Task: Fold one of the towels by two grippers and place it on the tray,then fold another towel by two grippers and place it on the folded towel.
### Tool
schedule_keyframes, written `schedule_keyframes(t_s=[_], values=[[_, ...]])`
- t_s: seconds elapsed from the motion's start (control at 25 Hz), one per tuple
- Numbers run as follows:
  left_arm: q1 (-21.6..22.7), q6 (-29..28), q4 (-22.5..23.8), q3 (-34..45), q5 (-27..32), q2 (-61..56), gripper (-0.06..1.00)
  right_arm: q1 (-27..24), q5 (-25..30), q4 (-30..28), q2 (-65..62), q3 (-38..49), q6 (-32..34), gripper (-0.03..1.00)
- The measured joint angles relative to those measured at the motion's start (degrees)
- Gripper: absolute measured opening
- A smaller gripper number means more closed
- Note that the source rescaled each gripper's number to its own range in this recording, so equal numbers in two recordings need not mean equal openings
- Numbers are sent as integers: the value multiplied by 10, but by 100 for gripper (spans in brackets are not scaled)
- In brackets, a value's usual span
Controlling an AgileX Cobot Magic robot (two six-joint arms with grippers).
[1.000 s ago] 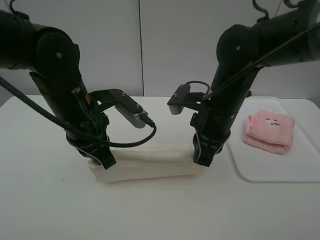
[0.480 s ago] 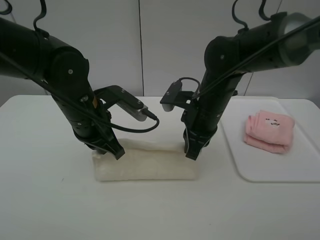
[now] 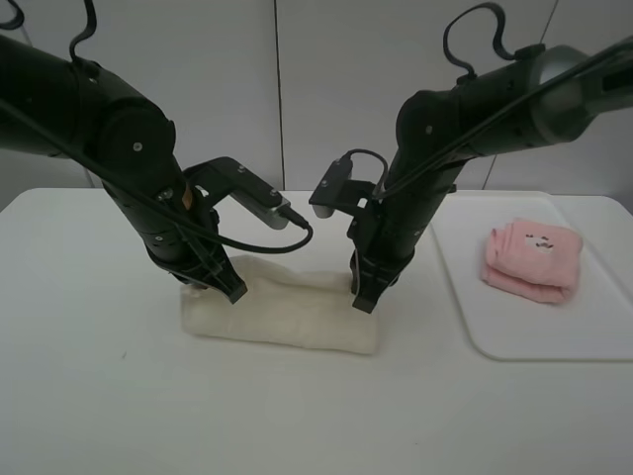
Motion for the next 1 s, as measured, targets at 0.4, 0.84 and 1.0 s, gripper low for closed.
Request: schedule_keyframes(t_s=[0.4, 0.84, 1.0], values=[[0, 0, 0, 0, -44, 0, 71, 0, -6, 0, 0, 0, 0, 21], [0, -1, 2, 0, -51, 0, 78, 0, -45, -5, 0, 0, 0, 98], [0, -1, 2, 0, -51, 0, 90, 0, -48, -5, -5, 0, 1, 99]])
